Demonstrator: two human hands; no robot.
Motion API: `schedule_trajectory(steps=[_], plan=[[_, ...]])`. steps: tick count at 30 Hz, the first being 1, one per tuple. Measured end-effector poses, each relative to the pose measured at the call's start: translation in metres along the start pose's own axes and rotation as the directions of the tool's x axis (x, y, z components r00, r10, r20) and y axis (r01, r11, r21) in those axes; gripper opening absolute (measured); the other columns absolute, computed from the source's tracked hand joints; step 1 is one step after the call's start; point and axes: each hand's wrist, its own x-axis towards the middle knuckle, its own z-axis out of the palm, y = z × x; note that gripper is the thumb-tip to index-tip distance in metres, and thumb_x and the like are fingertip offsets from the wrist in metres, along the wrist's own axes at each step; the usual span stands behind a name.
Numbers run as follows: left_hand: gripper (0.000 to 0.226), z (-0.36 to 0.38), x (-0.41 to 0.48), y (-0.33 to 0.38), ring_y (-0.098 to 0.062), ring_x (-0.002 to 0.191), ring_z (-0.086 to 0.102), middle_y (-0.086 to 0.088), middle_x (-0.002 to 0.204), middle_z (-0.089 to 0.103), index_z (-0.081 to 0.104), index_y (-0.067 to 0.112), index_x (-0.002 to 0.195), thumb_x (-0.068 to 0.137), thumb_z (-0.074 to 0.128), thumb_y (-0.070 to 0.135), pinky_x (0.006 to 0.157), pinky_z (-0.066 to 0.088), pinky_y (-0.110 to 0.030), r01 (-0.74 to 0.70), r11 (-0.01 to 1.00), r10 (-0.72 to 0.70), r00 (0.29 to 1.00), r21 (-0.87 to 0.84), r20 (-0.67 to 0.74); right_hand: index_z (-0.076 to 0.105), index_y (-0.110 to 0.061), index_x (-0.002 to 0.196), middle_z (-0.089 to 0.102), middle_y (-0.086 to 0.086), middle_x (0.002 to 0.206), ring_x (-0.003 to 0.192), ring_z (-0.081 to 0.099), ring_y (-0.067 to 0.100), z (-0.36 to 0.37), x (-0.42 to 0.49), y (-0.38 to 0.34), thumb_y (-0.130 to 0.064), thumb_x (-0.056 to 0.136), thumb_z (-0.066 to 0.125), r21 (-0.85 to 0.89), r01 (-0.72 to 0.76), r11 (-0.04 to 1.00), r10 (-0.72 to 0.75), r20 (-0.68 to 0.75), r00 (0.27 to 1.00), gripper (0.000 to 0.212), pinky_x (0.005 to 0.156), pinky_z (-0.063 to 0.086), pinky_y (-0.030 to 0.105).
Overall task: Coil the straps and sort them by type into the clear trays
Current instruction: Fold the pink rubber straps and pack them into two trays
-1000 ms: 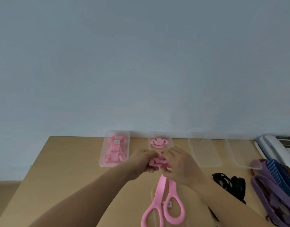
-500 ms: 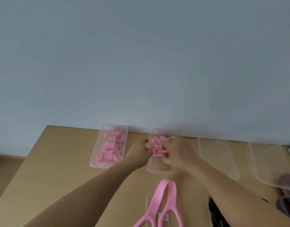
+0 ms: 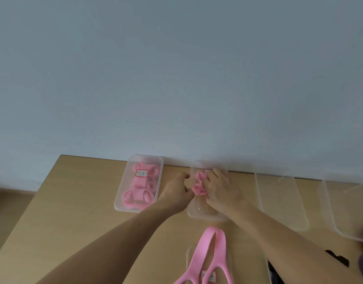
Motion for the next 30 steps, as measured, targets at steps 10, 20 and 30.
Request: schedule_trajectory(steps=[10,20,30], plan=[[0.052,0.002,0.000,-0.001,-0.023,0.080,0.069,-0.001,0.082,0.065,0.045,0.019,0.138,0.087,0.055,0.016,0.069,0.055,-0.034,0.012,1.000,-0.012,1.000,-0.020,0.007,0.075,-0.015,0.103,0.063,0.002,0.079,0.072,0.059,0.024,-0.004,0.001,0.003,-0.024,0.059,0.078,-0.107,0.019,0.994,-0.017,0.015,1.000,0.046,0.070,0.053,0.036],[0.052,-0.003,0.003,0.005,-0.019,0.069,0.071,-0.003,0.080,0.067,0.042,0.017,0.138,0.087,0.053,0.016,0.059,0.054,-0.030,0.001,1.000,-0.002,0.999,0.015,0.055,0.066,-0.006,0.095,0.062,0.009,0.073,0.069,0.066,0.028,0.004,-0.005,0.011,-0.008,0.045,0.094,0.102,0.042,0.994,-0.036,-0.066,0.997,0.057,0.060,0.059,0.035],[0.025,0.003,-0.006,0.011,-0.032,0.128,0.055,-0.005,0.125,0.066,0.076,0.018,0.100,0.076,0.072,0.022,0.103,0.046,-0.040,-0.441,0.507,0.621,0.783,0.741,0.042,0.068,-0.022,0.068,0.059,-0.002,0.088,0.089,0.057,0.024,0.003,-0.013,0.017,-0.042,0.078,0.068,0.184,-0.150,0.971,0.157,-0.025,0.987,0.022,0.074,0.046,0.037]])
